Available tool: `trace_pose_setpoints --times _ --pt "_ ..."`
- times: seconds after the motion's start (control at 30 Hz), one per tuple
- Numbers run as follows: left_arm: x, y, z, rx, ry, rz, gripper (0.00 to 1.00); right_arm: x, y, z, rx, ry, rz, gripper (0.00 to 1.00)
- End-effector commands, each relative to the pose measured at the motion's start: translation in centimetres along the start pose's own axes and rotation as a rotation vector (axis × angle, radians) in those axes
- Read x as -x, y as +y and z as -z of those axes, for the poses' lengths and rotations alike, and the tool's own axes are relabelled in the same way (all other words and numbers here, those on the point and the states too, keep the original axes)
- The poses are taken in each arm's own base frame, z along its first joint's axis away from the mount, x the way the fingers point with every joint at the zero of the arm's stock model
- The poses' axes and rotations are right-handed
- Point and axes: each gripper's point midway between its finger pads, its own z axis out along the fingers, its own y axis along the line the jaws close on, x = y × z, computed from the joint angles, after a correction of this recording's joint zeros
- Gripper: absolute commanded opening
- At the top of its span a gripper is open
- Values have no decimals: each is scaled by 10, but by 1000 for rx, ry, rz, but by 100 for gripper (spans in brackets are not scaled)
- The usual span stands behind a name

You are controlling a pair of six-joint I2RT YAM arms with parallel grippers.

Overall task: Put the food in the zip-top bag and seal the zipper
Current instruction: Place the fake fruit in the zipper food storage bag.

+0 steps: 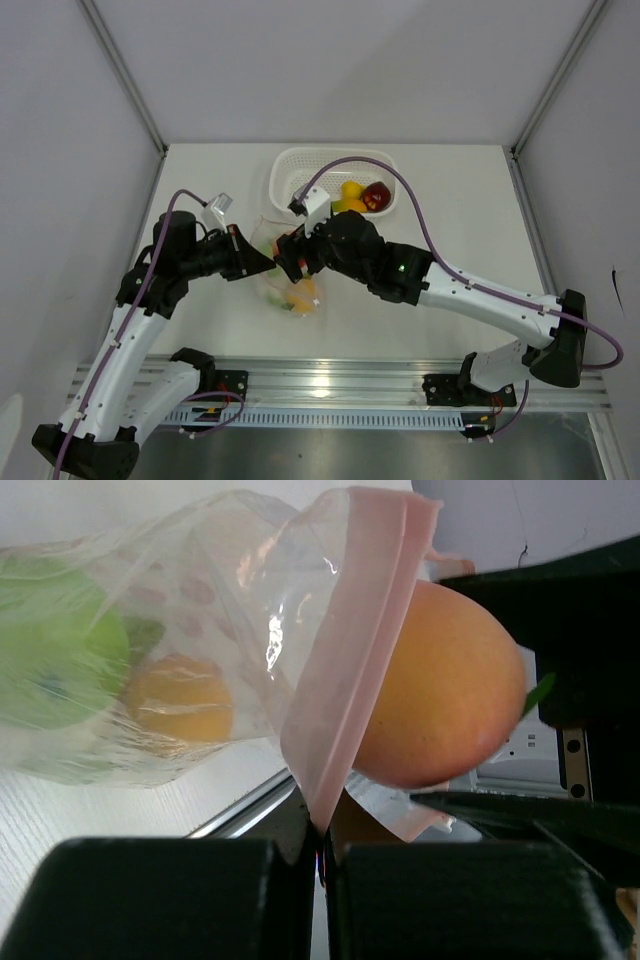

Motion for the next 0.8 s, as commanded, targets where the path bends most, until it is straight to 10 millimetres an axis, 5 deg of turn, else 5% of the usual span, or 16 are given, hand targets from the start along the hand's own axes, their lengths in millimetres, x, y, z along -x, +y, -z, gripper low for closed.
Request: trace_pose_setpoints --times 0.0,0.07,0.23,0.43,0.53,0.6,0.77 --pt "7 -17 8 -47 -21 -36 1 18 5 6 45 -60 0 89" --pt "8 -17 8 -45 -23 -36 1 21 9 9 78 -71 17 99" --pt "9 -16 7 -37 -28 -42 1 44 9 22 94 -141 53 99" --pt "11 -11 5 -20 -31 -48 1 123 2 57 86 -333 74 99" --pt "10 -9 3 -15 -22 -44 1 154 -25 61 4 -398 55 99" --pt "11 -9 3 -11 -26 -49 1 172 -64 61 -75 -428 20 99" --pt "13 -10 5 -1 -31 -54 1 169 -154 30 -257 -399 -75 96"
